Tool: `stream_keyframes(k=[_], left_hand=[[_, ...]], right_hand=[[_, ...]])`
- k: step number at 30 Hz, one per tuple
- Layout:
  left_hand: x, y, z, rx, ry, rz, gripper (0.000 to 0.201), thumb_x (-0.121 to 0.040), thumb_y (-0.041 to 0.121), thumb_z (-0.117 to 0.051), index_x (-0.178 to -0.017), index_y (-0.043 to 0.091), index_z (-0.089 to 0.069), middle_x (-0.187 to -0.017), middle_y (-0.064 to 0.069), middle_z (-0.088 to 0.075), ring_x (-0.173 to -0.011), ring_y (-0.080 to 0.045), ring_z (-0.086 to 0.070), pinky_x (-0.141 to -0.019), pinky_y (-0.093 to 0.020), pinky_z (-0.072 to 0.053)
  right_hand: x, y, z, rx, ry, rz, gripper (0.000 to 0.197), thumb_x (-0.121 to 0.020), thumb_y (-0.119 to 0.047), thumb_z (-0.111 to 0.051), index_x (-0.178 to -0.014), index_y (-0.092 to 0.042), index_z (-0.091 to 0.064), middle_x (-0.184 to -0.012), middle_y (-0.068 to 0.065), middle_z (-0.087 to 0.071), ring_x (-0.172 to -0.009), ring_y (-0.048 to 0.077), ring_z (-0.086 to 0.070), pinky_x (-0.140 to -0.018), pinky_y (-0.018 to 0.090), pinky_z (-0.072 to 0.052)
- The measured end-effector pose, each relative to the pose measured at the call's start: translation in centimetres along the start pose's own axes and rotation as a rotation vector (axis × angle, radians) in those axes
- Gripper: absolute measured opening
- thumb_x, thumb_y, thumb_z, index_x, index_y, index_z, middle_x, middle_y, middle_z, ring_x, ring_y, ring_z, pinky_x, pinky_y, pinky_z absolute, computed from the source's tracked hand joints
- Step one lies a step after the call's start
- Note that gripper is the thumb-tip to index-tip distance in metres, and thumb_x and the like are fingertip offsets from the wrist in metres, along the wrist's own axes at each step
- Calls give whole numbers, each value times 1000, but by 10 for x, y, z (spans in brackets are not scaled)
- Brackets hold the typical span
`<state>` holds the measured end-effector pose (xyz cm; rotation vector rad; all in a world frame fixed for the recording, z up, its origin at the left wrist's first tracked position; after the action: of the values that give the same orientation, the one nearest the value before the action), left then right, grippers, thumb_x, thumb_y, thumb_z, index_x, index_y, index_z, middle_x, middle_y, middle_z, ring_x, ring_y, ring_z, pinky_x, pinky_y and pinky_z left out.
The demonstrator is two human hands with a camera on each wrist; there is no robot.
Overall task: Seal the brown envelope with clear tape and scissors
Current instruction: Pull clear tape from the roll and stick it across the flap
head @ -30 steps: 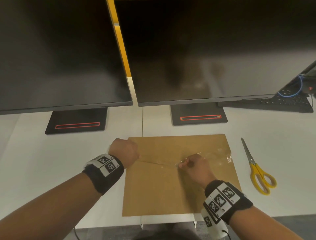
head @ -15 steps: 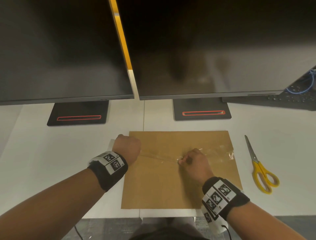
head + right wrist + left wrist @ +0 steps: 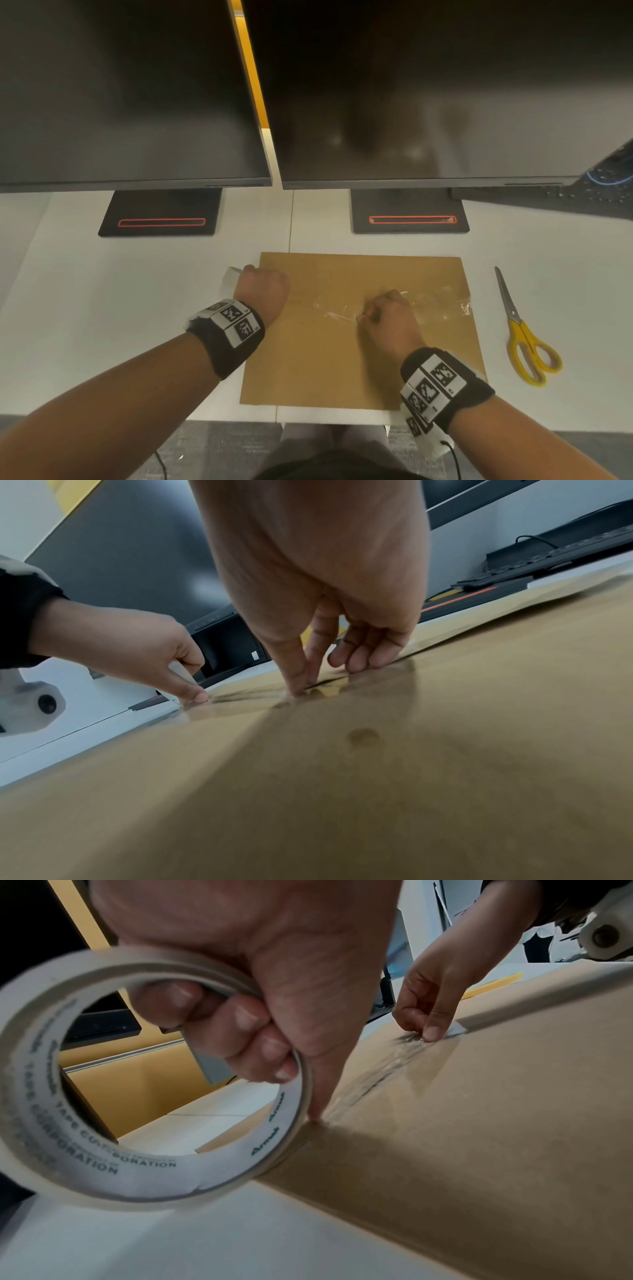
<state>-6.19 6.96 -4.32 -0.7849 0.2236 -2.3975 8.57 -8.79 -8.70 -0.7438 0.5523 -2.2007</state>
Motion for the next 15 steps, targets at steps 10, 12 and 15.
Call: stream_keyframes(k=[10, 12, 15], left_hand=[[2, 3, 1, 5, -19, 32, 24, -89, -2, -44, -97, 15, -60, -58, 3, -32, -52, -13, -34, -70, -30, -29], [3, 3, 4, 2, -26, 29, 23, -90, -1, -44, -98, 14, -59, -59, 3, -34, -59, -14, -42, -71, -29, -30], [4, 3, 8, 10, -36, 32, 24, -90, -1, -43, -100, 13, -59, -78, 3, -58, -77, -18, -58, -73, -29, -31]], right_hand=[[-3, -3, 8, 3, -54, -20, 14, -82, -7, -62, -75, -14, -52, -88, 3, -56, -85, 20, -51, -73, 26, -40], [-1, -7, 10, 32, -72, 24, 20, -81, -1, -57, -71, -17, -51, -85, 1, -54, -83, 19, -50, -70, 25, -36], [4, -21, 8, 127, -87, 233, 19, -78, 2, -51, -83, -15, -59, -91, 1, -52, -85, 19, -50, -72, 28, -41]])
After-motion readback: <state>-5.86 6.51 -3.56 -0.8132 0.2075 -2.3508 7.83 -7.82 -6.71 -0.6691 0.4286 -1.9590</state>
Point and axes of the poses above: each hand's wrist, its own x-axis away from the middle knuckle, its own z-axis out of the back of the hand, y = z × x, the point moved 3 cm from there along -x, towards the middle knuckle
